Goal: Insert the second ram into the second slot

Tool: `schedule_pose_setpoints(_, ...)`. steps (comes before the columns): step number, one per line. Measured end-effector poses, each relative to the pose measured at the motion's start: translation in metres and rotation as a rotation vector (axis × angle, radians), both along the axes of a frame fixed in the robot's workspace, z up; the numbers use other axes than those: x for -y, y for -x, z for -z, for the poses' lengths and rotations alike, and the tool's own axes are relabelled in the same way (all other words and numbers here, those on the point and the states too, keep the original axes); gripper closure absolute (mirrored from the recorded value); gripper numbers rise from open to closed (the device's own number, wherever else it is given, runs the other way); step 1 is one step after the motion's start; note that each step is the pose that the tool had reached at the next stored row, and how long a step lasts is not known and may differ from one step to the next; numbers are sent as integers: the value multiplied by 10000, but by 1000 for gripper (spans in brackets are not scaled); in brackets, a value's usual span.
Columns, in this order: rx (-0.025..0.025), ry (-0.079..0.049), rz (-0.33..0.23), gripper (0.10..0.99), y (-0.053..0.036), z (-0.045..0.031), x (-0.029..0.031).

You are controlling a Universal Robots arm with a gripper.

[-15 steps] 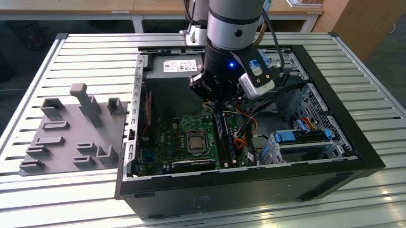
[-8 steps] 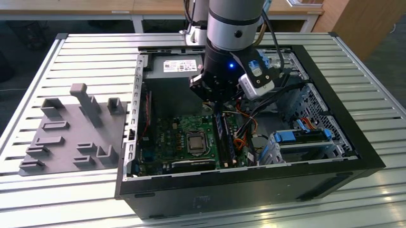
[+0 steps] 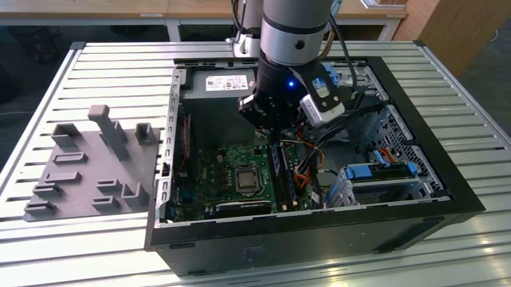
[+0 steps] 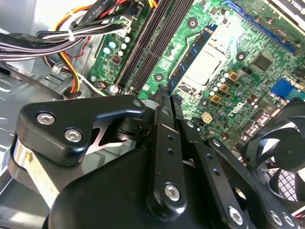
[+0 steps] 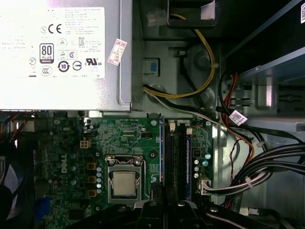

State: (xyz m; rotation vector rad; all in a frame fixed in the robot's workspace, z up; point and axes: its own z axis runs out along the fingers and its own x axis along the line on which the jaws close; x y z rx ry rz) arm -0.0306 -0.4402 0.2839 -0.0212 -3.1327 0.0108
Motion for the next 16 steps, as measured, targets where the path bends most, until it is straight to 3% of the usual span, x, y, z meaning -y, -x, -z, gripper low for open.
schedule_pose_setpoints(8,-4,-30,0,945,0,56,2)
schedule_pose_setpoints(16,-3,-29,0,945,1,63,2)
